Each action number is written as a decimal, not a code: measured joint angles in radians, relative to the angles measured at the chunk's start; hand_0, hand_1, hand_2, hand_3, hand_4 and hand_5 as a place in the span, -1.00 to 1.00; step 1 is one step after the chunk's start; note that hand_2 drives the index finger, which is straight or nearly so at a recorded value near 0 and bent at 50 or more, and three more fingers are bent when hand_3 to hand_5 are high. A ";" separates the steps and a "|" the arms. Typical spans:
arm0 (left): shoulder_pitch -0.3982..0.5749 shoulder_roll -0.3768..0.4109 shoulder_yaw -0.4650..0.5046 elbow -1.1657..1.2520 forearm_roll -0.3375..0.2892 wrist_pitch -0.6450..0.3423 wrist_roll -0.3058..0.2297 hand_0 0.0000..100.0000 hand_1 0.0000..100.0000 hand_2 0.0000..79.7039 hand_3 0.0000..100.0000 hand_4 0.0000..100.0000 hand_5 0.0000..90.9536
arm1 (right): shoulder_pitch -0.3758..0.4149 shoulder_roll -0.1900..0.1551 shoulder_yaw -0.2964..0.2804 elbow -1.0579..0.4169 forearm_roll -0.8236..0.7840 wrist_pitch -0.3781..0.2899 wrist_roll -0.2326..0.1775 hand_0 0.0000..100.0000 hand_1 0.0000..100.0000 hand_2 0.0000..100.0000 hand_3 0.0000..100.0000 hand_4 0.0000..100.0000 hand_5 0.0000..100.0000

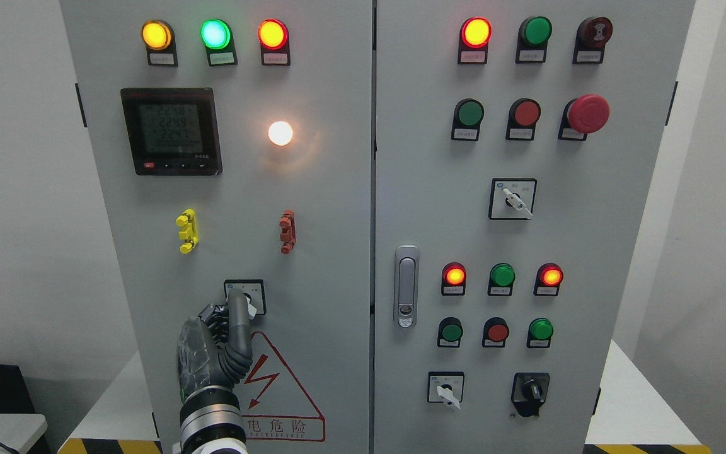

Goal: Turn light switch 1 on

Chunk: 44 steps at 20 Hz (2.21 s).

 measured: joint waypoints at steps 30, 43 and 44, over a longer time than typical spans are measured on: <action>0.229 0.004 0.043 -0.049 -0.008 -0.365 -0.157 -0.66 -0.61 0.33 0.67 0.67 0.60 | 0.000 0.000 0.000 0.000 0.000 0.000 0.000 -0.76 -0.22 -1.00 -1.00 -1.00 -1.00; 0.621 0.033 0.380 0.083 0.022 -0.951 -0.483 -0.82 -0.94 -0.27 0.09 0.21 -0.25 | 0.000 0.000 0.000 0.000 0.000 0.000 0.000 -0.76 -0.22 -1.00 -1.00 -1.00 -1.00; 0.639 0.036 0.415 0.116 0.030 -0.982 -0.497 -0.82 -0.96 -0.32 0.04 0.16 -0.31 | 0.000 0.000 0.000 0.000 0.000 -0.001 0.000 -0.76 -0.22 -1.00 -1.00 -1.00 -1.00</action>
